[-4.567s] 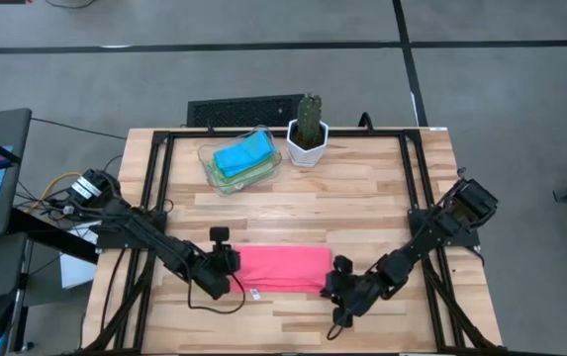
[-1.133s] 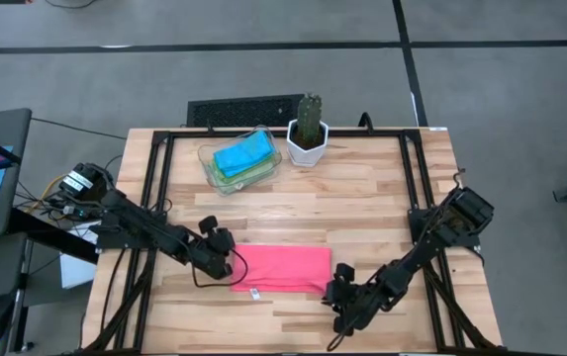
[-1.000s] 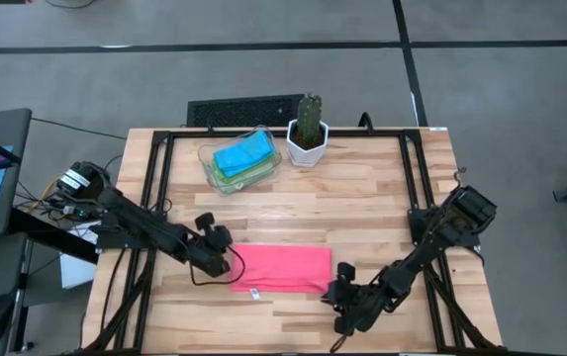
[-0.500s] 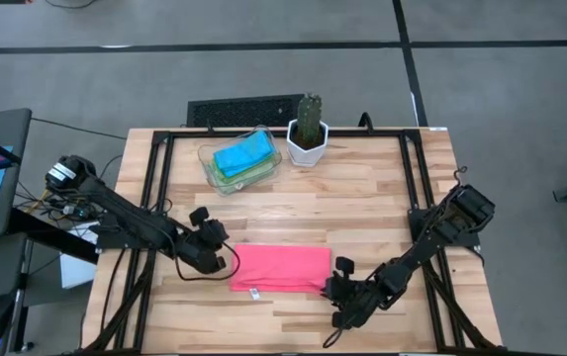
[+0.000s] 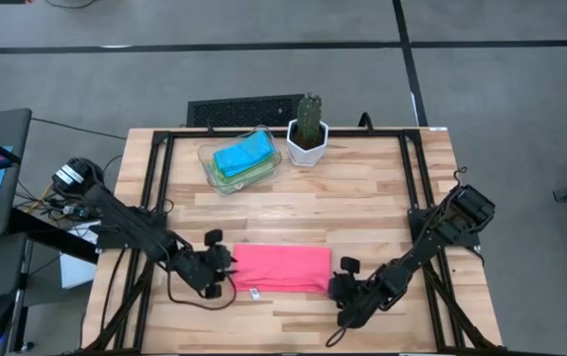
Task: Fold microfiber towels
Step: Fold the pink microfiber towel
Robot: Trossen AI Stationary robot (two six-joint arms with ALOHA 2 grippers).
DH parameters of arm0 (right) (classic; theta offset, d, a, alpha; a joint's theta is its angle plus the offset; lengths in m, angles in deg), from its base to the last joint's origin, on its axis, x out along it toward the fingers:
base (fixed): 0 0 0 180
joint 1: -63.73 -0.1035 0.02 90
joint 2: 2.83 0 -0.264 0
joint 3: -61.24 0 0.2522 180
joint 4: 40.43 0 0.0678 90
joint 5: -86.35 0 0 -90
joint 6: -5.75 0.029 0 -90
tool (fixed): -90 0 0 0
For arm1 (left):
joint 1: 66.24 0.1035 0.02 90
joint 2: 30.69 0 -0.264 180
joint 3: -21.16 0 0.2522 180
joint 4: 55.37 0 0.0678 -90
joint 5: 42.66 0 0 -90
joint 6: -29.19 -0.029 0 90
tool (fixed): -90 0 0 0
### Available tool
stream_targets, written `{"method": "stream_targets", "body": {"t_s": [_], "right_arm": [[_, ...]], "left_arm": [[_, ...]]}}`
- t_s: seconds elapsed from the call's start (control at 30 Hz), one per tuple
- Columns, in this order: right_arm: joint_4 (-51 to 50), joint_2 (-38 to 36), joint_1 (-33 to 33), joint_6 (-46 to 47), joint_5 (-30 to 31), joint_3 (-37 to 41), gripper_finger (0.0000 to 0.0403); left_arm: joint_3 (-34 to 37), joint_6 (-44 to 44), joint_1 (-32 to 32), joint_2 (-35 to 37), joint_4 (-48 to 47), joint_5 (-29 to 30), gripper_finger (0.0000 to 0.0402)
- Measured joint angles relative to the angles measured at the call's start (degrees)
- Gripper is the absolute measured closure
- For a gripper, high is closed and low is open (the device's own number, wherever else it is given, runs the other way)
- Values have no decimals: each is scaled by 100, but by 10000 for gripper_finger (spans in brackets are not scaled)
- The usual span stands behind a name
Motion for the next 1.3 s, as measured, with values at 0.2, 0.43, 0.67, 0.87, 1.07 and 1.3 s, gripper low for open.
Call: {"method": "stream_targets", "body": {"t_s": [0.2, 0.43, 0.67, 0.87, 1.07, 1.3], "right_arm": [[-129, 0, -79, 65, -12, 0, 267], [-198, 0, -13, 115, 68, 0, 295], [-289, 0, -25, 26, -95, -60, 331], [-1060, 0, -306, -283, 77, -607, 335], [-1143, 0, -356, -861, 431, -857, 335], [-1405, 0, -357, -706, 141, -857, 290]], "left_arm": [[2, 286, -208, -750, 145, -289, 260], [-146, 438, -332, -1167, 237, -393, 259], [-509, 547, -361, -1110, -438, -953, 260], [-1337, 572, -613, -1062, -2100, -913, 260], [-1508, 342, -1024, -1079, -2062, 224, 260], [-1064, 425, -1218, -1086, -1302, 470, 243]]}}
